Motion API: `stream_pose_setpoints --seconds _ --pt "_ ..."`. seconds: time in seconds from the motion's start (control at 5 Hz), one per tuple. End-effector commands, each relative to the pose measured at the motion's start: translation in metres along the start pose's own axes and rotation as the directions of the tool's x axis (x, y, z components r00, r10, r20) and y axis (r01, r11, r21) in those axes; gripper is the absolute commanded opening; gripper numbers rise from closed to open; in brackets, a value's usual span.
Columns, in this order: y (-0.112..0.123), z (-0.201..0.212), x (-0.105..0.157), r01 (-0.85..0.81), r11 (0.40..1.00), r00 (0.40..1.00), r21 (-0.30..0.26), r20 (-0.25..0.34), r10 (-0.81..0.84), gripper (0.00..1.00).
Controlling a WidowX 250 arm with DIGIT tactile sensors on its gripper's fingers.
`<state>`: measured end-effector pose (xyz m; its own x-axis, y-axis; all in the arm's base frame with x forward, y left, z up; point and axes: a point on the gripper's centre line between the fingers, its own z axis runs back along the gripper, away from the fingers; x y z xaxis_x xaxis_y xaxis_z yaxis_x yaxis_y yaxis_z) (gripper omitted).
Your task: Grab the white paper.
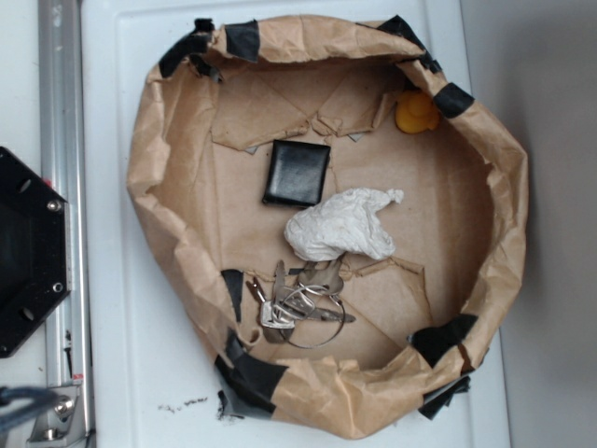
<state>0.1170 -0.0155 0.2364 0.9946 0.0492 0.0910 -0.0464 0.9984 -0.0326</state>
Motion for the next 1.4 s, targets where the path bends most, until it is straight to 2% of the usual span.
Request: stream_pose_setpoints --seconds 0.0,0.2,0.4,0.6,0.8,1.0,1.2 --pt "0.000 0.000 0.000 0.000 1.000 1.000 0.000 0.000 0.000 1.00" --pt "0.020 -0.030 0.048 0.054 0.999 0.998 0.004 0.021 -0.054 1.00" --pt "0.025 -0.038 0.082 0.060 0.998 0.997 -0.020 0.059 -0.059 1.00" --pt "0.025 -0.063 0.107 0.071 0.996 0.994 -0.057 0.083 -0.066 1.00" --pt "0.012 -0.114 0.121 0.159 0.985 0.981 -0.063 0.125 -0.150 1.00" --pt "0.013 -0.158 0.133 0.105 0.990 0.990 -0.090 0.102 -0.096 1.00" --pt "0.006 -0.196 0.149 0.092 0.989 0.995 -0.112 0.049 -0.087 1.00"
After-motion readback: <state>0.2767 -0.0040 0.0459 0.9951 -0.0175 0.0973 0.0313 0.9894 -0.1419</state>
